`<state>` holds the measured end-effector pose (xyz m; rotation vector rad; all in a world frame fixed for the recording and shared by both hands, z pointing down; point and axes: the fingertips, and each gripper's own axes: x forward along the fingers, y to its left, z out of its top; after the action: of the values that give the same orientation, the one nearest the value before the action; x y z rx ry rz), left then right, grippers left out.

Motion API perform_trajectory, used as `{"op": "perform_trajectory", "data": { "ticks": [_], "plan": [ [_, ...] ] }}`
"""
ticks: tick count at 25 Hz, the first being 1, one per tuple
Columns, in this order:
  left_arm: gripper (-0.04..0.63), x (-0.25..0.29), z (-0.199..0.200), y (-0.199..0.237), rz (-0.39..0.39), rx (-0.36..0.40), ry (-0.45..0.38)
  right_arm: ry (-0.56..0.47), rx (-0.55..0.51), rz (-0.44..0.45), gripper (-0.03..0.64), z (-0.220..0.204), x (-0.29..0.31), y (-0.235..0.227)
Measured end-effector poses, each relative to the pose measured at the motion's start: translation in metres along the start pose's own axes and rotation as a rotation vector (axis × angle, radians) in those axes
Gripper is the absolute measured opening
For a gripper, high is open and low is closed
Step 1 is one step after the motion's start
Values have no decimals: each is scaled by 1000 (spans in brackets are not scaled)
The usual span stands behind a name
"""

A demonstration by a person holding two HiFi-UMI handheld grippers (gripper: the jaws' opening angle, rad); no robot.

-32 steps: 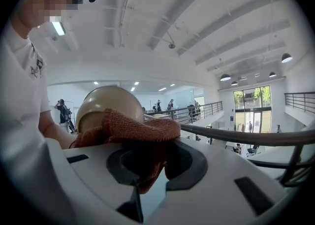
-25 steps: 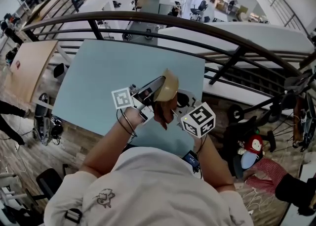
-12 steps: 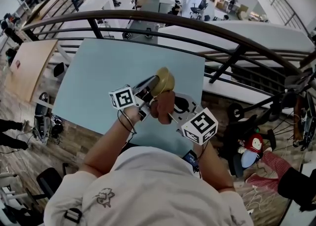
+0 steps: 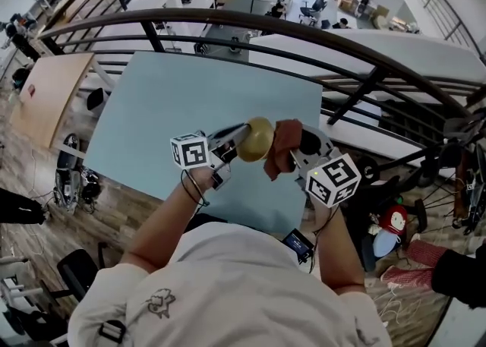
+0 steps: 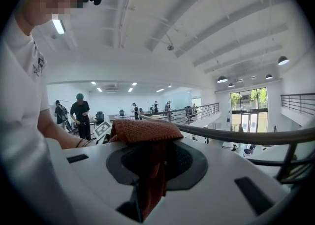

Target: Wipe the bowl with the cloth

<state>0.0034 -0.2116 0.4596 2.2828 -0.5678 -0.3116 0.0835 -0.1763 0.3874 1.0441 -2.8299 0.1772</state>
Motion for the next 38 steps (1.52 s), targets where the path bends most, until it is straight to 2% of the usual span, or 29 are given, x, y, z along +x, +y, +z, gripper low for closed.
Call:
{"op": "perform_trajectory", "data": {
  "ticks": [5,12,16,23,38],
  "plan": [
    [24,-12,-9,2,0,43,63,28,24,-100,91,-18,8,-31],
    [25,-17,-5,31,98,125,112,71,68,-173,91,-50,8,-46],
    [25,-22,-4,46,143,133,124,99,98,-198,91,-70,11,-47],
    [25,-36,-1,72,263,231,148,177,139,-201,91,-107,23,-42],
    [25,-64,-50,146,412,257,280,304,219,-195,92,-186,51,-19]
  ]
}}
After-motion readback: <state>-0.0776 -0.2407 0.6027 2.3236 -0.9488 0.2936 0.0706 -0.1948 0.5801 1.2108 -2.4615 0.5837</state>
